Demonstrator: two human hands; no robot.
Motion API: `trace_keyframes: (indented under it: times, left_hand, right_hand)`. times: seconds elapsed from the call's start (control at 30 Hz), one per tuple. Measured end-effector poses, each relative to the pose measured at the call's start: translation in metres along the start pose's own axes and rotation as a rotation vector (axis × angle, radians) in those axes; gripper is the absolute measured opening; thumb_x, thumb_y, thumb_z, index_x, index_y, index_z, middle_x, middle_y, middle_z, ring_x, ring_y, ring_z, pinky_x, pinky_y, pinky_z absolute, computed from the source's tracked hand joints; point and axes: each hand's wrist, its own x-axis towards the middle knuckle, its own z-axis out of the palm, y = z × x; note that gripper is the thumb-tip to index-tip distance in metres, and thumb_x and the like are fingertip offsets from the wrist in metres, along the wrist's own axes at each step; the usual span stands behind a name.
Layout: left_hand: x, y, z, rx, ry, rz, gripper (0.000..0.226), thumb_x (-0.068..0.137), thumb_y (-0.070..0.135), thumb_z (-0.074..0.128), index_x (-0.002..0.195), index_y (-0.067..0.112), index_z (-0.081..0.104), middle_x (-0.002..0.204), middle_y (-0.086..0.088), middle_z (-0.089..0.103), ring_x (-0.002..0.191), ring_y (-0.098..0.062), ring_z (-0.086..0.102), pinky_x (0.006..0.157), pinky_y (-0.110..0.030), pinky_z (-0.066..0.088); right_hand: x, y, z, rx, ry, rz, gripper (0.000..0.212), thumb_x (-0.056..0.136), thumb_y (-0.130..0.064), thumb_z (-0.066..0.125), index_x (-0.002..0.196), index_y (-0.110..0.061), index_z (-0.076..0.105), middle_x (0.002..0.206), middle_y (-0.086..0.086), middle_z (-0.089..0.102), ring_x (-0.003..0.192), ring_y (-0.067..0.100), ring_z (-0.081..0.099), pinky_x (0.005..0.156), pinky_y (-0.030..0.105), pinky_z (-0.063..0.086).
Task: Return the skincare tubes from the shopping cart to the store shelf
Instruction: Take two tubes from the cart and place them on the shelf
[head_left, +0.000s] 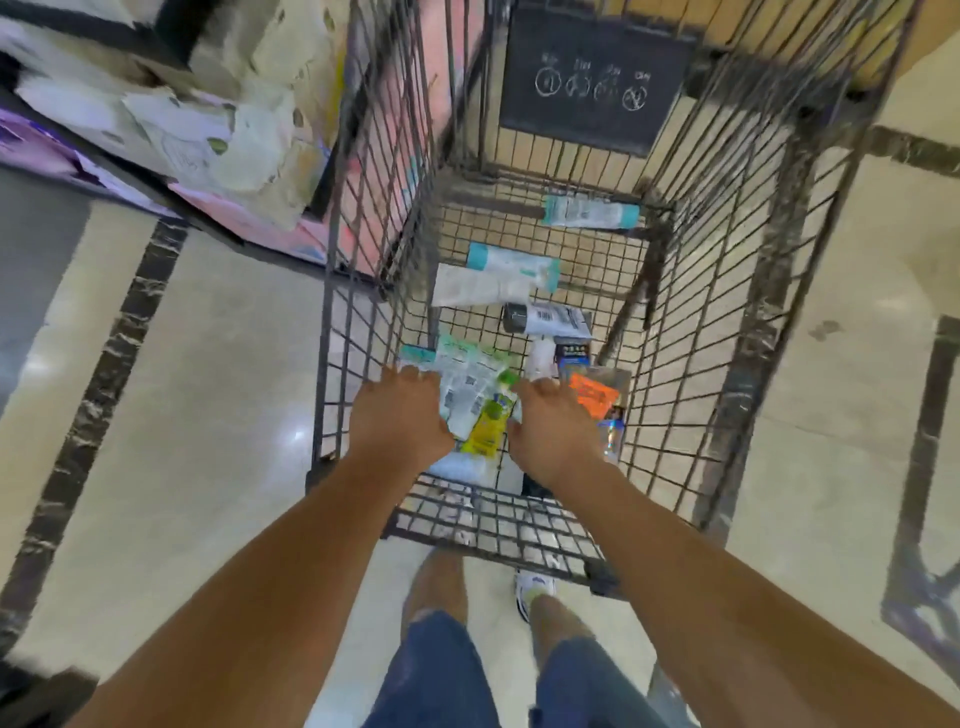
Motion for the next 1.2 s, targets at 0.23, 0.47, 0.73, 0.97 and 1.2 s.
trace_keyframes:
  times: [0.23,0.47,0.73,0.97,1.2]
  left_hand:
    - [0.065,-0.014,0.067,-0.09,-0.209,0.002,0.052,0.088,0.019,0.06,0.137,0.017,0.044,0.137,-0.009,0.047,0.13,-0.029,0.045,0.099,-0.04,0.042]
    - [0.09,-0.012,0.094,-0.274,-0.212,-0.026,0.055,0.092,0.02,0.057,0.14,0.007,0.032,0.13,-0.012,0.052,0.118,-0.031,0.057,0.086,-0.039,0.051]
    - [0.107,0.002,0.103,-0.215,-0.18,-0.031,0.038,0.093,0.011,0.056,0.124,-0.002,0.04,0.115,-0.015,0.061,0.102,-0.032,0.066,0.081,-0.04,0.055]
    - [0.116,0.007,0.104,-0.34,-0.179,-0.076,0.051,0.089,0.025,0.066,0.124,-0.001,0.041,0.114,-0.015,0.064,0.103,-0.033,0.065,0.075,-0.038,0.051]
    - [0.105,0.005,0.098,-0.422,-0.2,-0.175,0.05,0.079,0.052,0.064,0.112,0.018,0.049,0.101,-0.005,0.066,0.093,-0.028,0.066,0.073,-0.036,0.055]
  right_hand:
    - [0.063,-0.022,0.055,0.208,-0.103,-0.001,0.04,0.101,-0.027,0.044,0.14,-0.019,0.05,0.123,0.019,0.056,0.107,0.039,0.058,0.084,0.045,0.052]
    - [0.099,-0.037,0.066,0.141,-0.119,0.205,0.039,0.098,-0.028,0.045,0.137,-0.02,0.043,0.113,0.017,0.053,0.102,0.038,0.059,0.073,0.037,0.044]
    - [0.122,-0.047,0.076,0.082,-0.046,0.379,0.05,0.095,-0.023,0.056,0.135,-0.013,0.028,0.106,0.016,0.06,0.092,0.033,0.063,0.062,0.035,0.038]
    - [0.128,-0.034,0.07,0.31,-0.043,0.437,0.062,0.085,-0.02,0.068,0.134,-0.012,0.032,0.11,0.015,0.061,0.104,0.037,0.06,0.076,0.037,0.043]
    - [0.111,-0.029,0.065,0.735,0.049,0.475,0.055,0.087,-0.019,0.056,0.131,-0.018,0.024,0.097,0.013,0.06,0.087,0.035,0.059,0.069,0.037,0.046]
